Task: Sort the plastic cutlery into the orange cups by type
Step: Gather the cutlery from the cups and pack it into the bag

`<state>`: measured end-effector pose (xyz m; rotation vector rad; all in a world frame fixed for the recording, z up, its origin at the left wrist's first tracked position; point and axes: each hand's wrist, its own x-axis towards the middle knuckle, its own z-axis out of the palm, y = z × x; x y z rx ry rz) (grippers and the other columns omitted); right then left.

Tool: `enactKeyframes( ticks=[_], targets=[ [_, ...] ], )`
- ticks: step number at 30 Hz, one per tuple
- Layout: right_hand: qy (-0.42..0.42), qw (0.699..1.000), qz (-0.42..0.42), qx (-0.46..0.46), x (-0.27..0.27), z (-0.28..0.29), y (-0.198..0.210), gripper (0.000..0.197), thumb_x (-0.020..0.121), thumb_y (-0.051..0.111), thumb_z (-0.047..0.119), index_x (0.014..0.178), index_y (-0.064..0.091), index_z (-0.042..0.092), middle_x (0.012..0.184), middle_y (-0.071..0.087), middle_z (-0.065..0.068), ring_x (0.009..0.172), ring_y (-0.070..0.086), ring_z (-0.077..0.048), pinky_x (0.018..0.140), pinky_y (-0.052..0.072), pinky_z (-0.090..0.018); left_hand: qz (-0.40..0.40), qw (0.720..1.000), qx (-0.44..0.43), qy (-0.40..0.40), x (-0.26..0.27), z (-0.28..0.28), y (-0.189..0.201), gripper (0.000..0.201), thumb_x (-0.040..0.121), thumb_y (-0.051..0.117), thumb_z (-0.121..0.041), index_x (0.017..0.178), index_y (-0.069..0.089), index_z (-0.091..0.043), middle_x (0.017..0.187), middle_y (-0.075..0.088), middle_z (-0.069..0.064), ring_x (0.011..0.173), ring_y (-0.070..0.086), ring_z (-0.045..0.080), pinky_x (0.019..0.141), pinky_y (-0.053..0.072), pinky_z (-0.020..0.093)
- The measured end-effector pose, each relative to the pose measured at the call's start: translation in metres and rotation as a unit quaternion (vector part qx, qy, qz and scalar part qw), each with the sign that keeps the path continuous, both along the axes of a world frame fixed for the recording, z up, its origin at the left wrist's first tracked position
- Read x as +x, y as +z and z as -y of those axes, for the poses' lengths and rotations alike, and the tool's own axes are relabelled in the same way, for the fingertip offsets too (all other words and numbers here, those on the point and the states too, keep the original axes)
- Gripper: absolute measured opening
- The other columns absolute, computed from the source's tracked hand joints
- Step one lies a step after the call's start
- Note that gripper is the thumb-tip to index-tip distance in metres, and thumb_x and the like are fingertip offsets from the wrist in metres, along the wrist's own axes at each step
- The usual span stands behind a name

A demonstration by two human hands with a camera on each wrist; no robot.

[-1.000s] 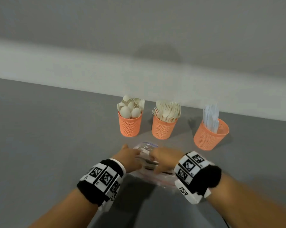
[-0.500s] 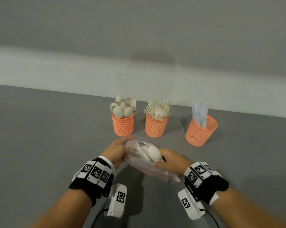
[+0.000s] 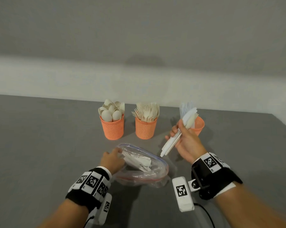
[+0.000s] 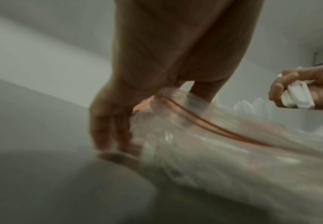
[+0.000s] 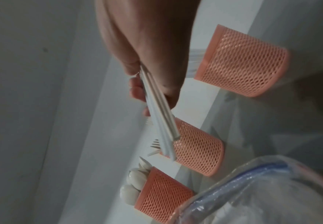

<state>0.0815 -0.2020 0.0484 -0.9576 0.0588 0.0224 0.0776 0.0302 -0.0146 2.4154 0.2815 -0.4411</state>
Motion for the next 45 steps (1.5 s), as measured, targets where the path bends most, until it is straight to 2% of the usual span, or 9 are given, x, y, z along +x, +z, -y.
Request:
enactKeyframes(
  ticks=[3, 6, 9, 12, 18, 23, 33, 41, 45],
  targets=[
    [0.094, 0.995, -0.025, -0.023, -0.007, -0.004, 0.003, 0.020, 0.093, 0.046, 0.023, 0.075, 0.043, 0.015, 0.052, 0.041, 0.004, 0.045, 0.040, -0.008, 0.050, 0.044, -0.023, 0.115, 0.993, -0.026, -0.025, 0.000, 0.007, 0.023, 0.039, 0.081, 0.051, -0.040, 0.116, 0.058, -0.024, 0.139, 0.038, 0.010, 0.129, 0.038, 0.029, 0.112, 0.027, 0.046],
    [0.226, 0.968, -0.035, -0.100, -0.020, -0.016, 0.009, 0.013, 0.087, 0.055, 0.012, 0.077, 0.047, 0.013, 0.046, 0.038, 0.007, 0.036, 0.035, -0.004, 0.038, 0.034, -0.016, 0.108, 0.952, -0.273, -0.089, -0.004, 0.030, 0.056, 0.056, 0.068, 0.051, -0.062, 0.110, 0.062, -0.026, 0.127, 0.052, -0.002, 0.118, 0.048, 0.013, 0.102, 0.035, 0.031],
    [0.305, 0.928, -0.026, -0.213, -0.030, -0.031, 0.015, 0.022, 0.087, 0.056, 0.000, 0.069, 0.053, 0.013, 0.040, 0.037, 0.008, 0.032, 0.033, -0.002, 0.035, 0.027, -0.015, 0.009, 0.883, -0.446, -0.145, -0.009, 0.054, 0.070, 0.041, 0.078, 0.055, -0.044, 0.109, 0.061, -0.018, 0.092, 0.070, -0.005, 0.087, 0.065, 0.009, 0.079, 0.048, 0.024],
    [0.333, 0.904, -0.028, -0.268, -0.032, -0.039, 0.016, 0.025, 0.088, 0.054, 0.001, 0.065, 0.048, 0.010, 0.041, 0.041, 0.007, 0.034, 0.039, -0.004, 0.037, 0.032, -0.015, -0.013, 0.861, -0.493, -0.127, -0.009, 0.068, 0.075, 0.034, 0.091, 0.054, -0.025, 0.116, 0.059, -0.003, 0.094, 0.070, 0.002, 0.074, 0.069, 0.009, 0.063, 0.055, 0.022],
    [0.207, 0.915, 0.032, -0.345, -0.033, -0.032, 0.007, 0.017, 0.096, 0.045, 0.020, 0.106, 0.054, 0.009, 0.072, 0.060, -0.003, 0.056, 0.062, -0.011, 0.056, 0.053, -0.024, 0.042, 0.837, -0.546, -0.019, 0.002, 0.070, 0.077, 0.048, 0.092, 0.049, -0.030, 0.123, 0.051, 0.007, 0.084, 0.068, 0.010, 0.052, 0.062, 0.015, 0.042, 0.046, 0.023],
    [0.159, 0.925, 0.041, -0.344, -0.036, -0.031, 0.005, 0.029, 0.100, 0.035, 0.022, 0.101, 0.055, 0.001, 0.063, 0.061, -0.003, 0.053, 0.060, -0.016, 0.057, 0.055, -0.031, -0.027, 0.824, -0.561, -0.073, -0.004, 0.080, 0.073, 0.037, 0.088, 0.053, -0.031, 0.106, 0.065, -0.001, 0.056, 0.045, 0.012, 0.026, 0.042, 0.020, 0.033, 0.039, 0.022],
    [-0.027, 0.763, 0.136, -0.631, -0.027, -0.011, -0.001, 0.018, 0.096, 0.042, 0.014, 0.101, 0.055, 0.002, 0.090, 0.048, -0.003, 0.083, 0.046, -0.018, 0.068, 0.032, -0.024, 0.014, 0.777, -0.625, 0.078, 0.009, 0.089, 0.073, 0.022, 0.095, 0.048, -0.014, 0.108, 0.059, 0.000, 0.079, 0.070, 0.011, 0.065, 0.071, 0.015, 0.061, 0.060, 0.030],
    [-0.267, 0.762, 0.145, -0.571, 0.021, 0.069, 0.041, 0.015, 0.088, 0.057, 0.009, 0.100, 0.064, 0.003, 0.091, 0.048, -0.006, 0.078, 0.048, -0.017, 0.071, 0.036, -0.021, -0.054, 0.778, -0.623, 0.056, 0.010, 0.085, 0.078, 0.020, 0.098, 0.040, -0.020, 0.094, 0.057, -0.011, 0.073, 0.072, 0.006, 0.067, 0.071, 0.015, 0.067, 0.058, 0.034],
    [-0.317, 0.754, 0.105, -0.565, 0.048, 0.094, 0.025, 0.009, 0.089, 0.056, 0.010, 0.087, 0.055, 0.002, 0.084, 0.060, -0.017, 0.076, 0.057, -0.030, 0.070, 0.048, -0.040, -0.060, 0.764, -0.638, 0.067, 0.008, 0.087, 0.078, 0.020, 0.096, 0.043, -0.018, 0.087, 0.058, -0.009, 0.065, 0.072, 0.005, 0.062, 0.071, 0.015, 0.062, 0.059, 0.032]
  ],
)
